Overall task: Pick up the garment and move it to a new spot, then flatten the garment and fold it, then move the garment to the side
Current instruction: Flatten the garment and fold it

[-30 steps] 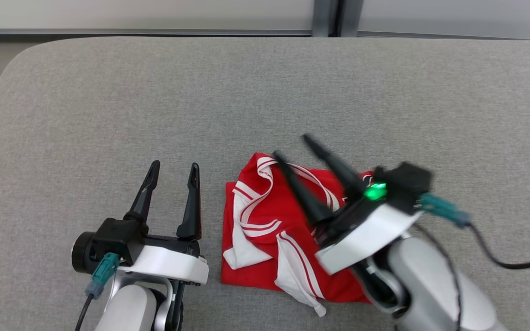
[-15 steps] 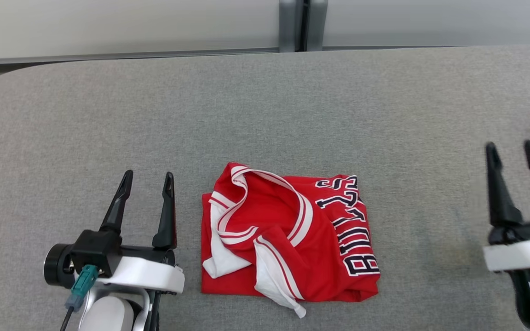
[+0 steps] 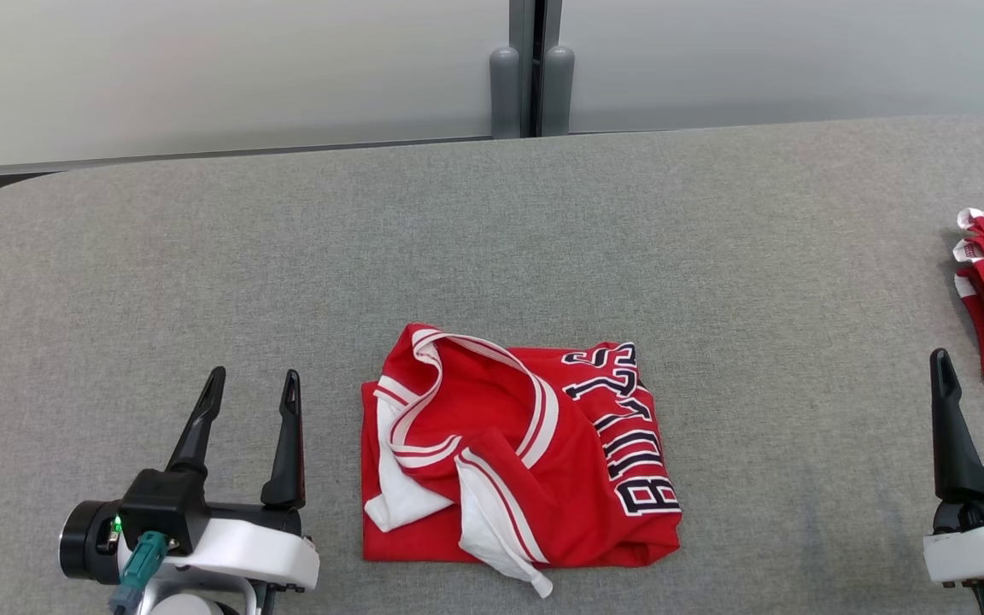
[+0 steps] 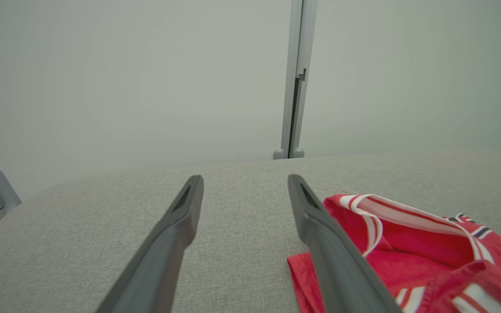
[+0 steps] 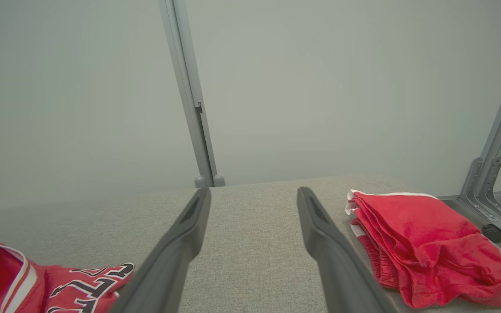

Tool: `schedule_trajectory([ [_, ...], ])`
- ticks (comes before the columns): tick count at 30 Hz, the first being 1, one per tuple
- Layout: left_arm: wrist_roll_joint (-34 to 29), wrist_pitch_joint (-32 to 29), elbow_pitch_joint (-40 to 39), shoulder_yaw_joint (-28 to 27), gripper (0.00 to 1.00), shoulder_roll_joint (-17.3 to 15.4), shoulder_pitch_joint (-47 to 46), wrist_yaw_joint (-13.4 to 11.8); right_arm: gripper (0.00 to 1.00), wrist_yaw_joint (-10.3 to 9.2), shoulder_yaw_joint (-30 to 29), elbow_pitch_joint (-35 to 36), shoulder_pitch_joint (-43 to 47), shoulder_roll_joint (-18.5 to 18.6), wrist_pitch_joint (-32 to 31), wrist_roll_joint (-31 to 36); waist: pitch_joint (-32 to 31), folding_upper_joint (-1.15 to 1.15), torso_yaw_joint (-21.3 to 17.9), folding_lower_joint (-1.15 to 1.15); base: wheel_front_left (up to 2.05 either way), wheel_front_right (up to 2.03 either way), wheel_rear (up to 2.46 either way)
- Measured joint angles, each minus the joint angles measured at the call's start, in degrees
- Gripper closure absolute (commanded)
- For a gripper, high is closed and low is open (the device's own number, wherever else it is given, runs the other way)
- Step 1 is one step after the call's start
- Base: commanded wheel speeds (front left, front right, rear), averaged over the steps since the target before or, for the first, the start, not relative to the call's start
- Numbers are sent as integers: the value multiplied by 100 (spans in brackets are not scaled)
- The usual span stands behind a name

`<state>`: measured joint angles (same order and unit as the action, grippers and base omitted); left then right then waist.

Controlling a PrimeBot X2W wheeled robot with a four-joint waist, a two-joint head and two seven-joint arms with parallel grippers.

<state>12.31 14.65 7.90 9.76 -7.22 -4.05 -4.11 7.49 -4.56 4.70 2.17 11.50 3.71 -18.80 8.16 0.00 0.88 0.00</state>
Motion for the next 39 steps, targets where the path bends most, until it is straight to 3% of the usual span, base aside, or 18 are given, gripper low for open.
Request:
schedule_trajectory([
  [8, 16, -34, -76, 54, 0, 2, 21, -48, 0, 0, -9, 131, 21, -32, -129, 77, 6, 0, 33, 0, 0, 0, 0],
  [10, 16, -35, -86, 67, 0, 4, 17, -49, 92, 0, 29, 129, 23, -27, -209, 100, 22, 0, 46, 0, 0, 0, 0],
  [11, 19, -35, -88, 71, 0, 3, 13, -49, 100, 0, 91, 123, 23, -31, -249, 105, 30, 0, 53, 0, 0, 0, 0],
  [17, 33, -49, -77, 151, 0, 10, -124, -45, 100, 0, 1376, -77, 50, -152, -635, -89, 121, 0, 154, 0, 0, 0, 0],
  [25, 34, -25, 35, 354, 0, 132, -418, 2, 100, 0, 3249, -854, -343, -250, -805, -678, 308, 0, 424, 0, 0, 0, 0],
  [32, 43, 15, 135, 476, 0, 249, -645, 11, 100, 0, 4323, -1606, -1145, -349, -782, -1094, 592, 0, 682, 0, 0, 0, 0],
  [39, 91, 26, 222, 505, 0, 313, -702, 26, 100, 0, 4934, -2009, -1538, -325, -691, -1502, 699, 0, 857, 0, 0, 0, 0],
])
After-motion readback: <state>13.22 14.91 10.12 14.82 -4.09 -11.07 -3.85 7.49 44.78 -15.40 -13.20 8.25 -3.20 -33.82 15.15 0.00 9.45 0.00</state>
